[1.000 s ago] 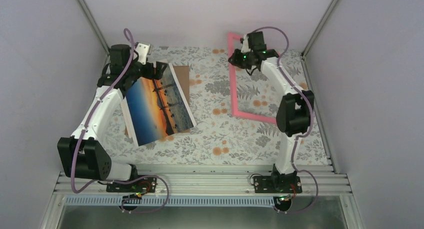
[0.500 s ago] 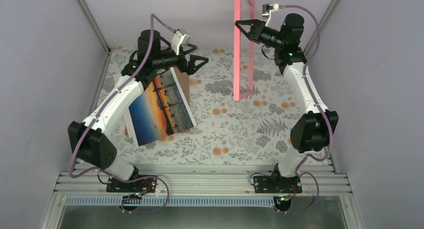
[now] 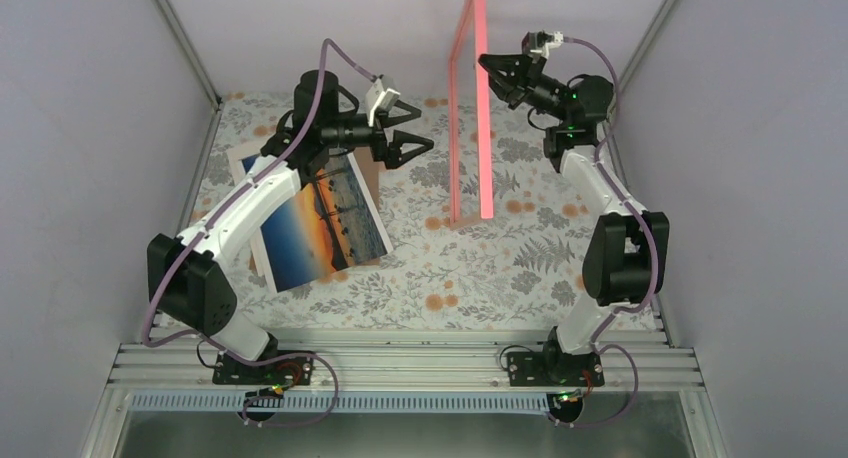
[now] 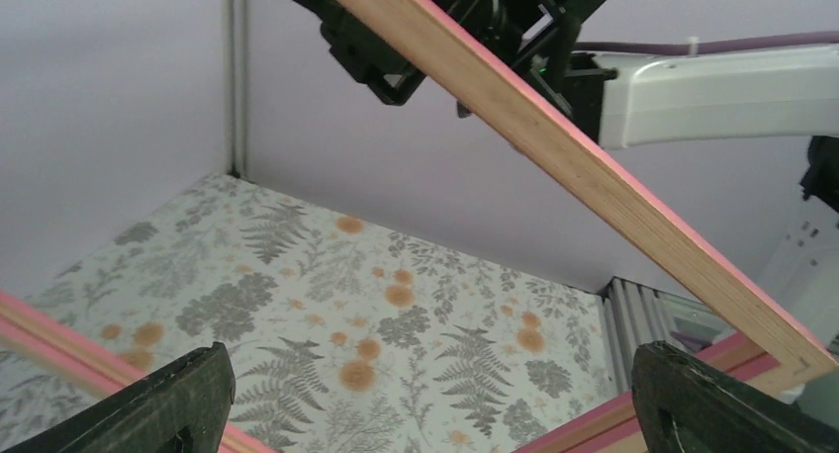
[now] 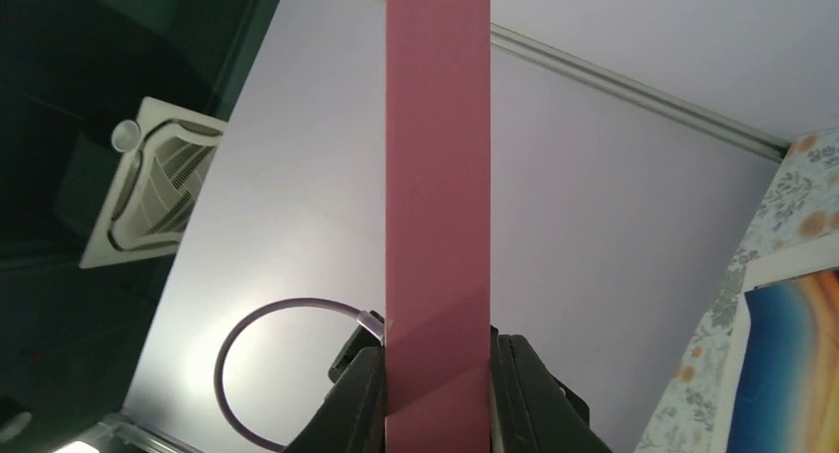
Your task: Put the photo into the frame
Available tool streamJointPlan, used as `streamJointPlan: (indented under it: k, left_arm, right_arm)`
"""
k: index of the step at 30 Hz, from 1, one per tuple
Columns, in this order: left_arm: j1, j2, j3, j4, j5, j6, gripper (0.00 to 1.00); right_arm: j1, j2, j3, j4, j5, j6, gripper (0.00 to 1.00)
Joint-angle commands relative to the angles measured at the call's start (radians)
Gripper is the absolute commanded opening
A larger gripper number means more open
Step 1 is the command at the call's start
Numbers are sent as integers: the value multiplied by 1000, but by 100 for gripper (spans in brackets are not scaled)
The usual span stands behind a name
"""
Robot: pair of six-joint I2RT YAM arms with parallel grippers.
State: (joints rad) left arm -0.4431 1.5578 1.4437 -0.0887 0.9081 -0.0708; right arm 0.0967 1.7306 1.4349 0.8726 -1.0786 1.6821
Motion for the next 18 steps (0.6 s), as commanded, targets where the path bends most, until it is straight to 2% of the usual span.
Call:
streamJointPlan:
  k: [1, 4, 11, 18]
  left_arm:
    - [-24, -15, -6, 98, 70, -53, 100]
    - [-62, -10, -17, 114, 69, -60, 100]
    - [-230, 22, -102, -77, -48, 327, 98]
    - [-241, 72, -200, 4, -39, 428, 98]
  right_arm:
    - [-23, -59, -72, 247, 70, 184, 3]
    - [-35, -59, -151, 279, 110, 248, 3]
    - [-60, -57, -254, 280, 133, 275, 3]
    - [-111, -59, -326, 274, 93, 268, 3]
